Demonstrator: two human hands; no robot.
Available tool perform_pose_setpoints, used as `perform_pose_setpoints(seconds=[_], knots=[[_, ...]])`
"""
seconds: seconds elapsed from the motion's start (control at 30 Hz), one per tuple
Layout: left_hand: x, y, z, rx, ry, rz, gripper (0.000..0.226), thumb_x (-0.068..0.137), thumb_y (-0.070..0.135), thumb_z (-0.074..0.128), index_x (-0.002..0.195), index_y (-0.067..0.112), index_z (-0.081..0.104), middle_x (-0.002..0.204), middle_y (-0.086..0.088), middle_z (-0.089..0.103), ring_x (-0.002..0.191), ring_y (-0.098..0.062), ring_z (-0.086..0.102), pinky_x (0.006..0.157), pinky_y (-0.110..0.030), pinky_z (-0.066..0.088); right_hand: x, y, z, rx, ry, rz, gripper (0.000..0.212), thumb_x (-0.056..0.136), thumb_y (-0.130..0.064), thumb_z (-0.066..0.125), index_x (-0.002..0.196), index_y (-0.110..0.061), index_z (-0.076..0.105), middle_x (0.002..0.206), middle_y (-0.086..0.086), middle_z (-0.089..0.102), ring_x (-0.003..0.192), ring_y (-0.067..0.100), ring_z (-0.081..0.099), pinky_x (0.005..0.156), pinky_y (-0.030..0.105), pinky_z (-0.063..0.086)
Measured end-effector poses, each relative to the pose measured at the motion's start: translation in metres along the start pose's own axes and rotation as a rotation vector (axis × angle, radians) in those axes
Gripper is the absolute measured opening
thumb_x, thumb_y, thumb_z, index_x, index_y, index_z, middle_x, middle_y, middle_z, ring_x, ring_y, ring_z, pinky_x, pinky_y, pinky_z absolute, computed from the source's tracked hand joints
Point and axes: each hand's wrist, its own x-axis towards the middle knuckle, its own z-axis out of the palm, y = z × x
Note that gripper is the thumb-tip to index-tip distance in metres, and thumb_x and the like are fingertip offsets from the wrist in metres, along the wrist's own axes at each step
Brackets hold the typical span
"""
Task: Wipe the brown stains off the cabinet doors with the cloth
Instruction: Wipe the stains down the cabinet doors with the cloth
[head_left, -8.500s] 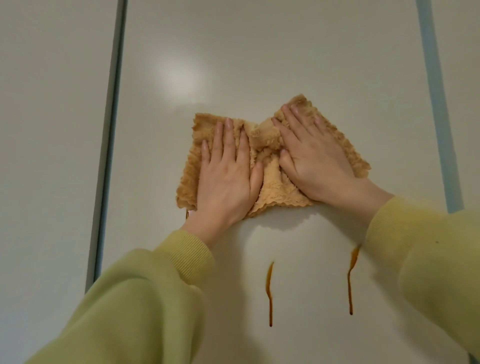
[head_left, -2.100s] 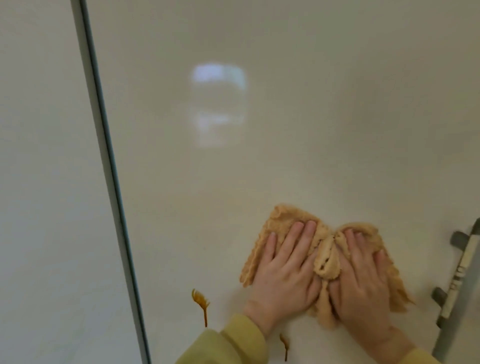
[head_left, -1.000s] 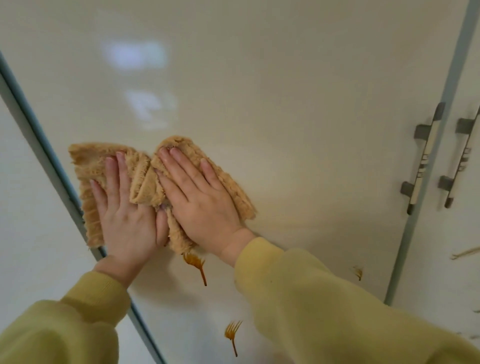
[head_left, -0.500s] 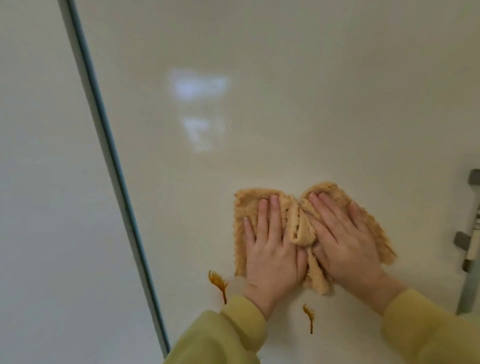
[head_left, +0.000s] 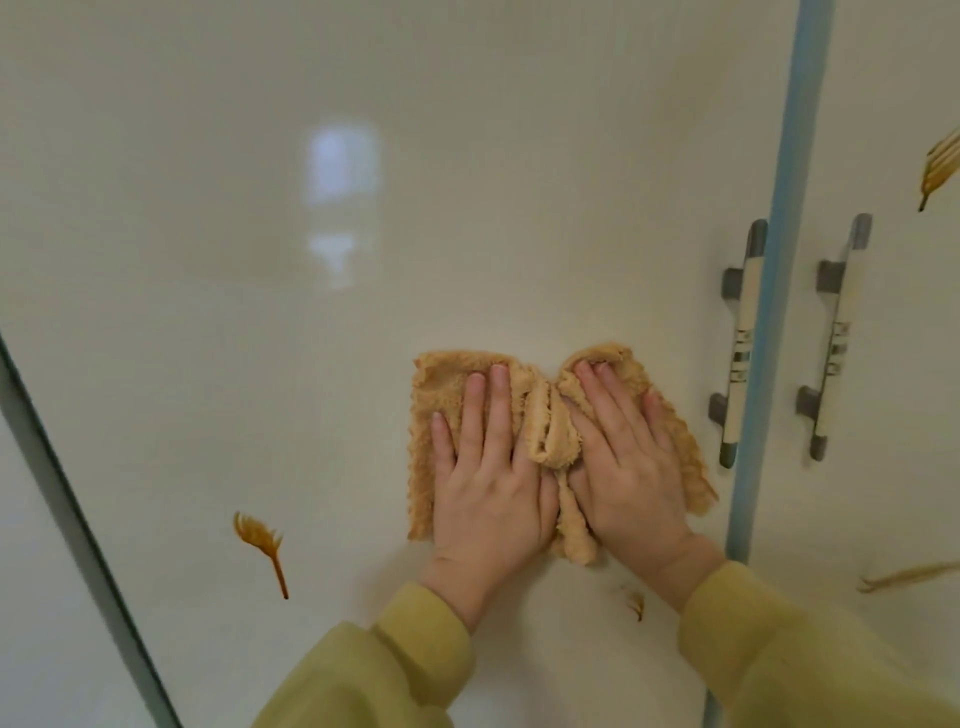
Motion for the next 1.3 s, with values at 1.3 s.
perform_pose_setpoints(seconds=[1.3], knots=[[-0.123, -0.109, 0.011, -0.085, 0.083, 0.084, 0.073, 0.083, 0.052, 0.015, 0.144, 0.012, 0.005, 0.149, -0.001, -0.007, 0.138, -0.013, -0.010, 0.111, -0.036, -0.007, -0.086, -0.127, 0.059, -0.084, 0.026, -0.023, 0.055, 0.078, -0.025, 0.034, 0.123, -0.002, 0.055, 0.134, 0.014, 0.051, 0.126, 0.027, 0.047, 0.105, 0.038, 0.018]])
